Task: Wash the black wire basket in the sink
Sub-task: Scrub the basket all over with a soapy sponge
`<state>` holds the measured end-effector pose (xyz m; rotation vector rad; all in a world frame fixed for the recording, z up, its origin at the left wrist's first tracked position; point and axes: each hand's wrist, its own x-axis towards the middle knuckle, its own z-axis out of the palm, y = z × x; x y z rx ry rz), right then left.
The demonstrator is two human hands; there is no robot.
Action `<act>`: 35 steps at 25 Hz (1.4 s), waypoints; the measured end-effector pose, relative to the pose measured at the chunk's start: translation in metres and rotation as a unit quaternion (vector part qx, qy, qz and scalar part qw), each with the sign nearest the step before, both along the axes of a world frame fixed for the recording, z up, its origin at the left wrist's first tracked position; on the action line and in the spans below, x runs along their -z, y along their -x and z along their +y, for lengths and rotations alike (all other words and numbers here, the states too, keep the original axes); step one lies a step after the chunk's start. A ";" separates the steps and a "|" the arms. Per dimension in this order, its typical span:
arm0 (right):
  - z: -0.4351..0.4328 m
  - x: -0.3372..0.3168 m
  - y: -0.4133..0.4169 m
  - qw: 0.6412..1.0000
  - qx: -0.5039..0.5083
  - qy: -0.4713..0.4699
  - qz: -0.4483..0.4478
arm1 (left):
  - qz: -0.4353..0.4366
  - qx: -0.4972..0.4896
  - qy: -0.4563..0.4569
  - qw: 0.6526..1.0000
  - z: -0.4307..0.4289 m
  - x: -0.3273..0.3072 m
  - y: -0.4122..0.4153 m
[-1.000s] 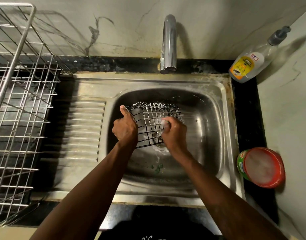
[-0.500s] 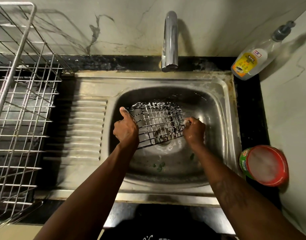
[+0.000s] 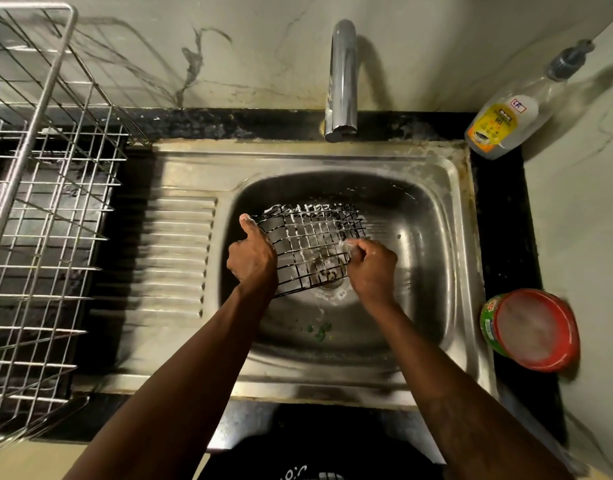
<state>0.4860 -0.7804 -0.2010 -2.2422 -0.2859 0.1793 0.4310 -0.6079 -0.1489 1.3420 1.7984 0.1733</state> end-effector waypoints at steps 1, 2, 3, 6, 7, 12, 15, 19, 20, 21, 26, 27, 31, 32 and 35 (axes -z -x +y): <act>-0.004 0.003 -0.004 1.000 0.013 0.025 0.013 | -0.003 0.001 -0.001 1.000 0.000 0.000 -0.001; -0.001 0.001 -0.001 0.999 0.012 0.028 0.011 | -0.004 0.003 0.000 1.000 0.000 0.000 -0.002; 0.007 -0.005 0.008 1.000 -0.003 0.012 -0.005 | -0.002 0.004 0.003 1.000 0.001 0.000 -0.002; 0.034 -0.029 0.055 0.991 -0.099 -0.058 -0.071 | 0.005 -0.009 0.007 1.000 0.001 0.000 0.001; 0.038 -0.035 0.069 0.986 -0.127 -0.069 -0.081 | 0.004 -0.013 0.006 1.000 0.001 0.000 0.003; 0.001 -0.005 0.056 0.994 -0.077 -0.044 -0.069 | 0.000 -0.027 0.021 0.999 -0.001 0.000 0.012; -0.015 0.010 0.032 0.999 -0.003 0.007 -0.038 | 0.006 -0.020 0.021 1.000 0.001 0.001 0.012; 0.009 -0.009 0.068 0.995 -0.069 -0.036 -0.058 | 0.006 -0.010 0.019 1.000 0.001 -0.001 0.009; 0.011 -0.009 0.074 0.993 -0.087 -0.037 -0.071 | 0.005 -0.013 0.022 1.000 0.002 0.000 0.010; 0.009 -0.007 0.072 0.993 -0.086 -0.033 -0.075 | 0.004 -0.019 0.021 1.000 0.002 0.002 0.010; -0.020 0.027 0.019 0.996 0.085 0.038 0.016 | 0.005 -0.011 0.020 1.000 0.002 0.002 0.008; -0.025 0.036 0.008 0.992 0.109 0.058 0.030 | 0.004 -0.012 0.019 1.000 0.001 0.000 0.006; -0.027 0.060 -0.023 0.975 0.139 0.120 0.125 | 0.013 0.001 0.006 1.000 0.000 -0.002 0.003; -0.025 0.059 -0.026 0.973 0.138 0.126 0.138 | 0.013 -0.001 0.007 1.000 -0.001 -0.002 0.004; -0.015 0.034 -0.023 0.989 0.092 0.107 0.046 | 0.006 -0.020 0.011 1.000 0.000 0.000 0.005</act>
